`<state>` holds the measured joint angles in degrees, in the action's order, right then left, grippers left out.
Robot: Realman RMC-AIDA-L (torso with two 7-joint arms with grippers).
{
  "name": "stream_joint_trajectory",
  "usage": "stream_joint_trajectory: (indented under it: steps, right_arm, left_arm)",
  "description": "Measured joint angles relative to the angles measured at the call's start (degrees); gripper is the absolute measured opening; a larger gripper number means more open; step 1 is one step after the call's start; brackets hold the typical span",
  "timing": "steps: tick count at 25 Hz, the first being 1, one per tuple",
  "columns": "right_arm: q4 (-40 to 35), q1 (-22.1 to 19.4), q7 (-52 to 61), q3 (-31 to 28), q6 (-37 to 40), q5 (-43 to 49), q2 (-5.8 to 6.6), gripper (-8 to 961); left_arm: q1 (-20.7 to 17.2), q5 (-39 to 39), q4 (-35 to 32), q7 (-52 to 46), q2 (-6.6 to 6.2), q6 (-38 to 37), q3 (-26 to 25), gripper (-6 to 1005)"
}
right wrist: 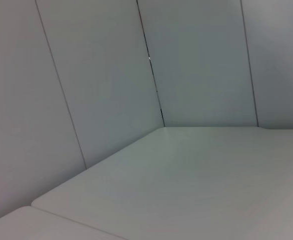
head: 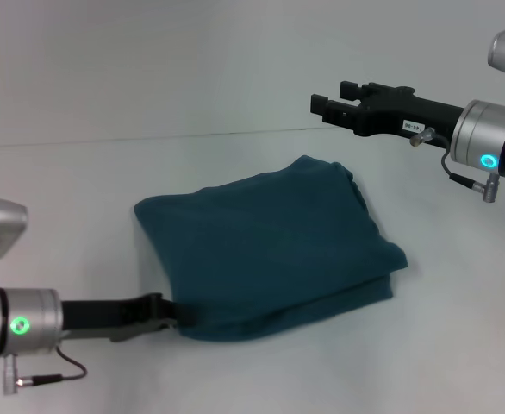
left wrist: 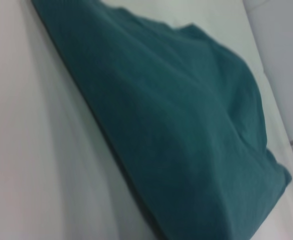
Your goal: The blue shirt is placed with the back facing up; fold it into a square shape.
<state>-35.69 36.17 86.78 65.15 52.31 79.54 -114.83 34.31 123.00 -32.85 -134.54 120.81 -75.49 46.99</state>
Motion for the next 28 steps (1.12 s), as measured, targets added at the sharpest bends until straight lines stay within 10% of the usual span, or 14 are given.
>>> stream_joint_trajectory:
  steps: [10, 28]
  right_arm:
    - [0.12, -0.15, 0.24, -0.04, -0.02, 0.0, -0.27, 684]
    - [0.24, 0.2, -0.56, -0.03, -0.11, 0.0, -0.92, 683]
  left_arm:
    - [-1.75, 0.15, -2.32, 3.65, -3.05, -4.1, -8.52, 38]
    - [-4.79, 1.83, -3.66, 8.87, -2.88, -10.9, -11.05, 96]
